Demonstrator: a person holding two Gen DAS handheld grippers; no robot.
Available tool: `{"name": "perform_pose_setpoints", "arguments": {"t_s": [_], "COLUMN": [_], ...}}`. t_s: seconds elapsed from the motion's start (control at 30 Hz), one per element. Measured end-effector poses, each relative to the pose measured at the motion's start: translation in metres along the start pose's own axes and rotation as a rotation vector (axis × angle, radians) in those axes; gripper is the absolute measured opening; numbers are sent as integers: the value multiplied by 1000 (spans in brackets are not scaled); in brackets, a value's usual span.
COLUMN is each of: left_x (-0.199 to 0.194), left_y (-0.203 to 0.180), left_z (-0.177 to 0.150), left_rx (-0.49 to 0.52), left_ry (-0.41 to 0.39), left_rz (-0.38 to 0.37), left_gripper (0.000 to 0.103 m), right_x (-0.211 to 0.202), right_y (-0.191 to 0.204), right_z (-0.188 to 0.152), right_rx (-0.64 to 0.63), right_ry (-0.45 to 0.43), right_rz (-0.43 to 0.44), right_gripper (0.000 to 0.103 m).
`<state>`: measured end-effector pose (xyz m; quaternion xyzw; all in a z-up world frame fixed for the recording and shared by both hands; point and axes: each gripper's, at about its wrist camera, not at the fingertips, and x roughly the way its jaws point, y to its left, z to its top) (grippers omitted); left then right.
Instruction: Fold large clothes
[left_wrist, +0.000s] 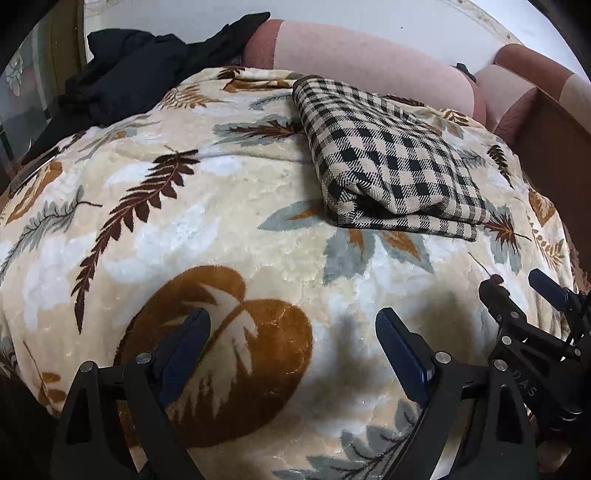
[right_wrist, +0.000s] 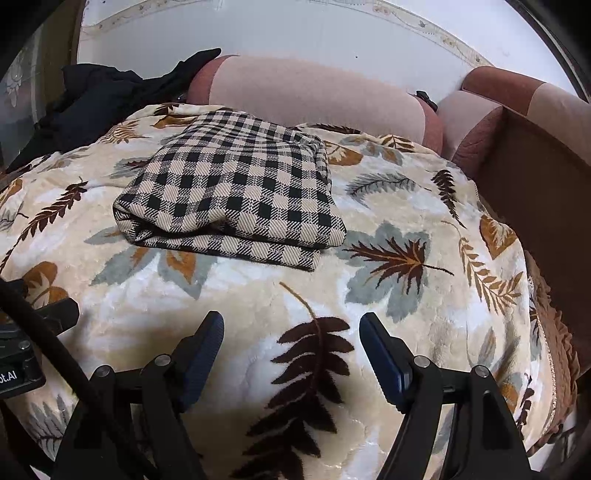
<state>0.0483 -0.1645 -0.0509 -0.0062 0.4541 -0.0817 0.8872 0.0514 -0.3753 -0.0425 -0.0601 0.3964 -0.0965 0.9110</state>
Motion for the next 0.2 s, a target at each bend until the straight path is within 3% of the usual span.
{"name": "perform_pose_setpoints", "arguments": {"t_s": [0.2], "left_x": [-6], "left_y": [-6], "left_z": [-1], "left_rx": [41], "left_ry": [-39], "left_rz": [14], "left_gripper": [90], "right_x": [0], "right_y": [2], "right_z": [0], "right_rx": [-1], "right_ry": [3], "right_rz": [6], "right_gripper": [82]}}
